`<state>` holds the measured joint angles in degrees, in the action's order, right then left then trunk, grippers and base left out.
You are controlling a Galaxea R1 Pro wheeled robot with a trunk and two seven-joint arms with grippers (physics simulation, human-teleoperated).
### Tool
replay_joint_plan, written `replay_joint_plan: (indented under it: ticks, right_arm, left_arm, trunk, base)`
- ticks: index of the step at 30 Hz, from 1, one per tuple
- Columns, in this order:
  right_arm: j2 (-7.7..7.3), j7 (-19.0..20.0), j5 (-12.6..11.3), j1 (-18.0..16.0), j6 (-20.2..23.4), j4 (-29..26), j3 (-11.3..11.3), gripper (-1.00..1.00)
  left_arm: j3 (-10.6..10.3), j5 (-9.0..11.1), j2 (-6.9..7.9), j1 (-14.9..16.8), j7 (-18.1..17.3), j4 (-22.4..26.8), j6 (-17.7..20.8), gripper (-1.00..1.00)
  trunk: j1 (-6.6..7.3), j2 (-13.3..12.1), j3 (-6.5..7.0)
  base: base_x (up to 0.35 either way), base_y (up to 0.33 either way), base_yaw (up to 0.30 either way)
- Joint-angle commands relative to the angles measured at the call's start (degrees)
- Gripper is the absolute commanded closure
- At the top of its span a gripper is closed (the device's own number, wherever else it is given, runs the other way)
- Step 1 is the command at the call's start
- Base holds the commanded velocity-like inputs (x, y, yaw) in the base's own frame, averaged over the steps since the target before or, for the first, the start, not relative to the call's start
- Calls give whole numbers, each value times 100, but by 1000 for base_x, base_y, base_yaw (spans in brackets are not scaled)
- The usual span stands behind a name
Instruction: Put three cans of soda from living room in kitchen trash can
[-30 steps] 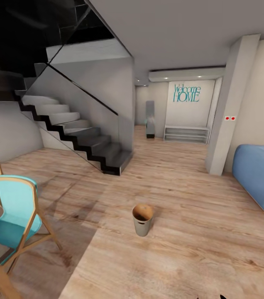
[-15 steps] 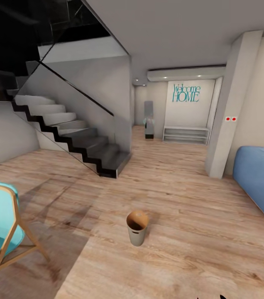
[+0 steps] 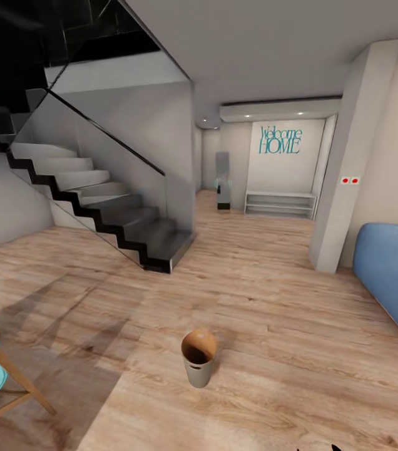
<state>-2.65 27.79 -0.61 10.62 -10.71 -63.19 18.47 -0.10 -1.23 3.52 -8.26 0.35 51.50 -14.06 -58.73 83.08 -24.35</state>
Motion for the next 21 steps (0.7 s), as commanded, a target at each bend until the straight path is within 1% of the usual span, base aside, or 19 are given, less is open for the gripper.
replay_joint_plan:
  ticks: [1, 7, 10, 15, 21]
  right_arm:
    - [0, 0, 0, 0, 0, 0, 0, -100]
    - [1, -2, 4, 1, -1, 0, -12, -100]
    - [1, -2, 6, 2, -1, 0, -19, -100]
    - [2, -2, 7, 2, -1, 0, -24, -100]
    - [2, -2, 8, 2, -1, 0, -26, -100]
  left_arm:
    - [0, 0, 0, 0, 0, 0, 0, -100]
    - [-1, 0, 0, 0, 0, 0, 0, -100]
    - [-2, 0, 0, 0, 0, 0, 0, -100]
    - [-2, 0, 0, 0, 0, 0, 0, -100]
    - [-6, 0, 0, 0, 0, 0, 0, -100]
  trunk:
    - [0, 0, 0]
    - [0, 0, 0]
    - [0, 0, 0]
    - [0, 0, 0]
    - [0, 0, 0]
  base:
    - [276, -120, 0]
    - [276, -112, 2]
    - [276, -107, 66]
    - [275, -106, 139]
    - [274, -130, 191]
